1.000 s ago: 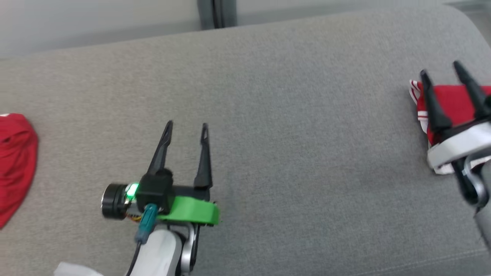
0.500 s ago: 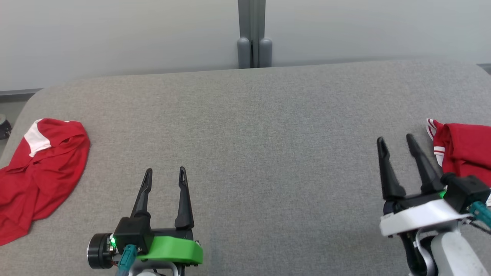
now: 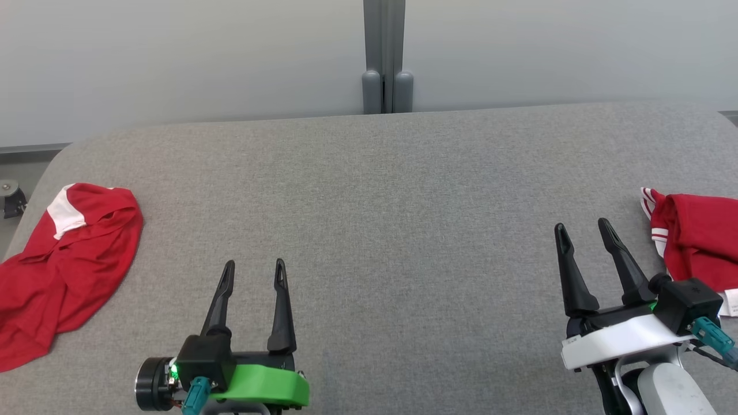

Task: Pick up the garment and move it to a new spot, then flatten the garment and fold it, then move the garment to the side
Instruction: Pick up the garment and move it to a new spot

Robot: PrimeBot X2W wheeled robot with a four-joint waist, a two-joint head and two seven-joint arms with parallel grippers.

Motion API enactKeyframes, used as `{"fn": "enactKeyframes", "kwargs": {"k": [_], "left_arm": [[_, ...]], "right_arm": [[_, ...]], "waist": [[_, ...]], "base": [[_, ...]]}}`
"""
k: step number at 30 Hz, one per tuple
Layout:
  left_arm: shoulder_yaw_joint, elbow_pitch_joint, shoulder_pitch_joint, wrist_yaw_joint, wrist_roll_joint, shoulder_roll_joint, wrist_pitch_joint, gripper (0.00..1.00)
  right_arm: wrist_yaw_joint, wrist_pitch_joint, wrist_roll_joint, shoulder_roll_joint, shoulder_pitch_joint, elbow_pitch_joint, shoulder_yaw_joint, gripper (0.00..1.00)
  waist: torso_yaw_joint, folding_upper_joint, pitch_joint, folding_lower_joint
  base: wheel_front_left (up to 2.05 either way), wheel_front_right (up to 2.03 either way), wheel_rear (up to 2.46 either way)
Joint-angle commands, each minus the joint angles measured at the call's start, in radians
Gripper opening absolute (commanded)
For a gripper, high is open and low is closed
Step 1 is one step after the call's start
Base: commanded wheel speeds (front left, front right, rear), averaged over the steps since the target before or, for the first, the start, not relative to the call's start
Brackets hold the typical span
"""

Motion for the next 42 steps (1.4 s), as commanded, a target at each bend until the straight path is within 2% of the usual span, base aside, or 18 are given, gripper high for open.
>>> {"fn": "enactKeyframes", "kwargs": {"k": [1, 10, 16, 22, 36, 42], "left_arm": [[0.005, 0.000, 0.006, 0.006, 0.000, 0.003, 0.000, 1.00], [0.008, 0.004, 0.006, -0.004, -0.002, 0.003, 0.000, 1.00], [0.014, 0.012, 0.009, -0.007, 0.001, 0.003, 0.000, 1.00], [0.029, 0.020, 0.002, -0.001, -0.007, 0.003, 0.000, 1.00], [0.083, 0.001, 0.008, 0.008, -0.009, 0.003, 0.000, 1.00], [0.101, -0.014, 0.016, 0.016, -0.015, 0.003, 0.000, 1.00]], "right_arm": [[0.000, -0.003, -0.005, 0.001, 0.011, 0.003, -0.003, 1.00], [0.000, -0.003, -0.009, 0.004, 0.021, 0.010, -0.002, 1.00], [0.000, -0.003, -0.001, -0.002, 0.023, 0.020, 0.015, 1.00], [0.000, -0.003, 0.007, -0.008, 0.022, 0.016, 0.040, 1.00], [0.000, -0.003, 0.034, -0.016, 0.006, 0.006, 0.127, 1.00], [0.000, -0.003, 0.041, -0.012, -0.008, 0.010, 0.156, 1.00]], "waist": [[-0.001, 0.0000, -0.001, 0.0001], [0.002, 0.0000, -0.005, 0.0001], [0.036, 0.0000, -0.006, 0.0001], [0.118, 0.0000, 0.002, 0.0001], [0.383, 0.0000, 0.016, 0.0001], [0.462, 0.0000, 0.028, 0.0001]], "base": [[0.00, 0.00, 0.00], [0.00, 0.00, 0.00], [0.00, 0.00, 0.00], [0.00, 0.00, 0.00], [0.00, 0.00, 0.00], [0.00, 0.00, 0.00]]}}
